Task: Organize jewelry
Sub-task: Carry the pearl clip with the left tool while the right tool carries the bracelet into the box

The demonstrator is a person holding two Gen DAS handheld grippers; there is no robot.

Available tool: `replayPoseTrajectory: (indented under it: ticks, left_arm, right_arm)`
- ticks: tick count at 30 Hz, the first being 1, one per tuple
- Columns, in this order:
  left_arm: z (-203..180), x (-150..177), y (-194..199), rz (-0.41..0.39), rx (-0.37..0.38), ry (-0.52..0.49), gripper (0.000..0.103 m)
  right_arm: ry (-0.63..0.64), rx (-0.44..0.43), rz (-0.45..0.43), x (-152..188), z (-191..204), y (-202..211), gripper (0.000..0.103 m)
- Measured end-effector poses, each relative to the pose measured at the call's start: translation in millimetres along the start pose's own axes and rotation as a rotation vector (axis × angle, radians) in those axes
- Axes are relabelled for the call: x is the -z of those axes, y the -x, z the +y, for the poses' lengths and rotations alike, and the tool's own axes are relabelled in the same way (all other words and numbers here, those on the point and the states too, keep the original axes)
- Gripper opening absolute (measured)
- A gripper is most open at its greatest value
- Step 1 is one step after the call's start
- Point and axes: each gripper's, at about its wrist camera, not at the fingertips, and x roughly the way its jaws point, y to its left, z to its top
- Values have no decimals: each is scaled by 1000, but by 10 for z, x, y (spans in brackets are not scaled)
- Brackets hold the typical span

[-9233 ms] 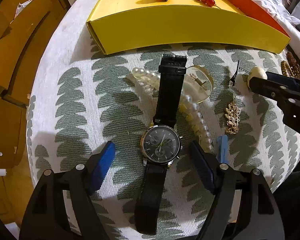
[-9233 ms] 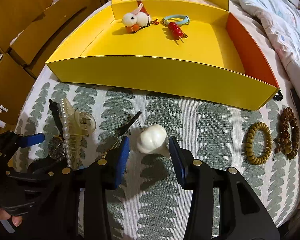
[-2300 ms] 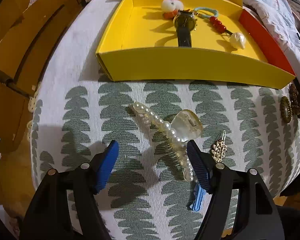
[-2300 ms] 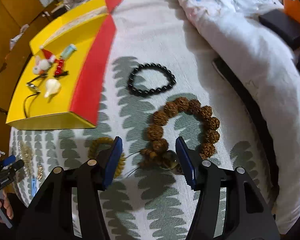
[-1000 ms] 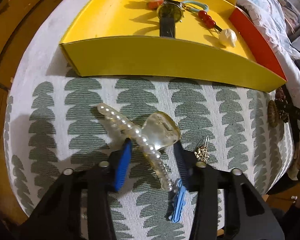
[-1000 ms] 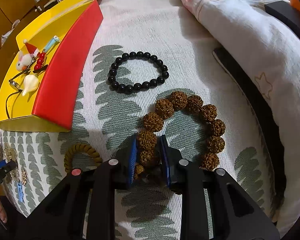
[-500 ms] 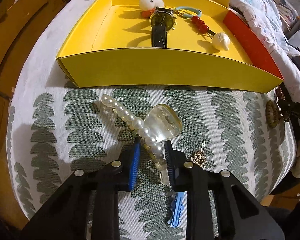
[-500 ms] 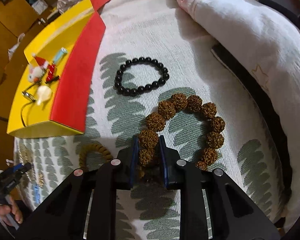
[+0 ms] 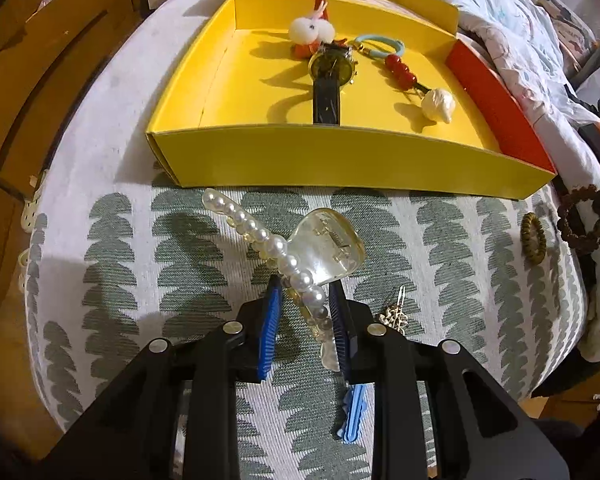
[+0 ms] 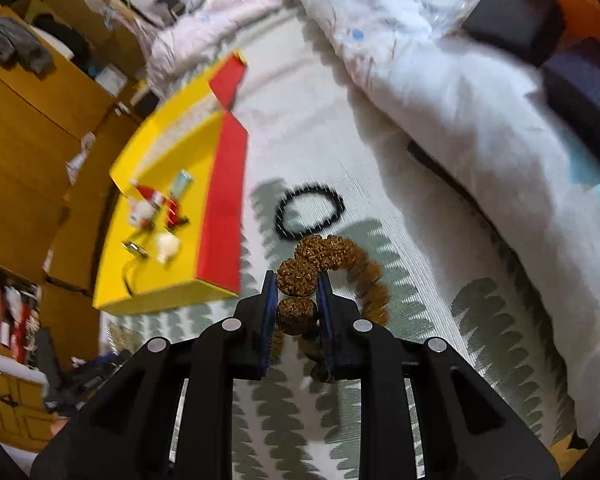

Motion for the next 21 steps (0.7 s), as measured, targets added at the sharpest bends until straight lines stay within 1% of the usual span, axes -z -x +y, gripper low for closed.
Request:
replayPoseTrajectory:
  ticks: [2,6,9,13,15,17,21]
  left_arm:
    - [33,22,73,-16,-1,1,25]
    - [34,-9,189,-42,5,4,25]
    - [38,-71,316,-59,32,12,25]
    - [23,-258,532,-102,46,16,25]
    - [4,-405,640,-120,61,22,25]
    - [-42,-557,728,-144,58,7,25]
    - [-121,-843,701,-139,59,-6,25]
  right_arm:
    - [1,-45,-21,-23,44,118,20]
    - [16,-91,-58,-79,210,255,20]
    - [44,-125,-79,-120,394,331,20]
    - [92,-221,-97,-235,760,377,20]
    - [113,-256,-99,-301,952,343,20]
    - [133,-291,-93,-360,1131,284,20]
    - [160,-335,-61,-487,1458,51,21]
